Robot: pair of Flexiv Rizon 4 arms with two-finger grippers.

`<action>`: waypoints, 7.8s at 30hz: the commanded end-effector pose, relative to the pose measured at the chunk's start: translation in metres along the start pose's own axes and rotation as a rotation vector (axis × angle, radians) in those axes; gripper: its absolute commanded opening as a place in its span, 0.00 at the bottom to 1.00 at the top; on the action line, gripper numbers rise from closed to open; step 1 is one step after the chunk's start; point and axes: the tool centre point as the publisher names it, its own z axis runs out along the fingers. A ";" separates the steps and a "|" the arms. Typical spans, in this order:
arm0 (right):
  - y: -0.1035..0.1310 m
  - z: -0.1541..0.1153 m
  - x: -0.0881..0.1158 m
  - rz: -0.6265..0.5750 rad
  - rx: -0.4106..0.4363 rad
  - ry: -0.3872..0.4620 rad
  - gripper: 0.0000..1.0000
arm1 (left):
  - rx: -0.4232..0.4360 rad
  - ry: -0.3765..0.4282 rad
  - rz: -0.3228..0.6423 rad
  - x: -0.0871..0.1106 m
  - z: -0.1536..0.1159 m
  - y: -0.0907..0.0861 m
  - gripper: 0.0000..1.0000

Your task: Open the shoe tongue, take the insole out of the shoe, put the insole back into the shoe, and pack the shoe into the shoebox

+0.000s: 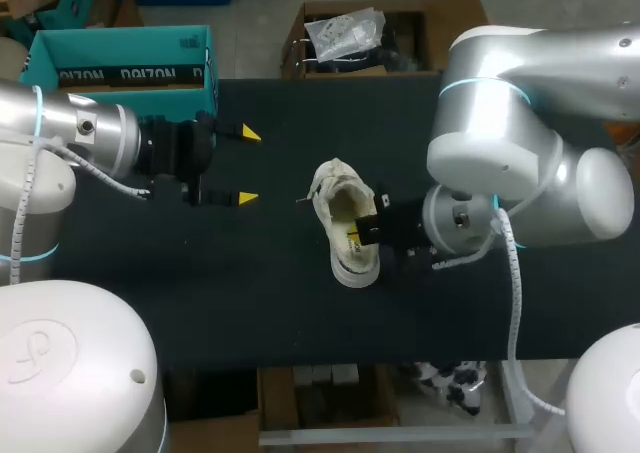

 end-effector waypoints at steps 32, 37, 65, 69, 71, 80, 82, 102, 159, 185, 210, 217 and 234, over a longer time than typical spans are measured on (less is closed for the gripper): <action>0.030 -0.042 0.009 -0.025 0.873 0.047 1.00 | -0.107 0.032 -0.057 0.012 0.001 -0.007 1.00; 0.030 -0.045 0.009 -0.033 0.879 0.058 1.00 | -0.111 0.031 -0.069 0.014 0.001 -0.005 1.00; 0.062 -0.081 0.010 -0.098 1.208 0.108 1.00 | -0.322 0.093 -0.368 0.013 0.020 -0.011 1.00; 0.066 -0.082 0.008 -0.064 1.226 0.127 1.00 | -0.366 0.061 -0.349 0.012 0.020 -0.011 1.00; 0.066 -0.082 0.008 -0.064 1.226 0.127 1.00 | -0.366 0.061 -0.349 0.012 0.020 -0.011 1.00; 0.066 -0.082 0.008 -0.064 1.226 0.127 1.00 | -0.409 0.097 -0.462 0.012 0.034 -0.018 1.00; 0.066 -0.082 0.008 -0.064 1.226 0.127 1.00 | -0.428 0.127 -0.530 0.015 0.040 -0.020 1.00; 0.087 -0.113 0.014 -0.056 1.337 -0.027 1.00 | -0.667 0.114 -0.847 0.029 0.061 -0.019 1.00; 0.057 -0.176 0.043 -0.056 0.016 0.042 1.00 | -0.991 -0.010 -1.723 0.063 0.120 -0.003 1.00; 0.055 -0.188 0.043 -0.363 0.037 -0.048 1.00 | -1.080 -0.209 -1.916 0.058 0.161 0.010 0.00; 0.054 -0.203 0.087 -1.183 0.256 -0.411 1.00 | -0.993 -0.038 -1.487 0.019 0.135 0.022 0.00; 0.047 -0.217 0.075 -1.358 0.267 -0.490 1.00 | -0.944 -0.010 -1.318 -0.013 0.111 0.036 0.00; 0.051 -0.215 0.086 -1.857 0.390 -0.414 1.00 | -0.864 0.050 -0.793 -0.062 0.075 0.032 0.00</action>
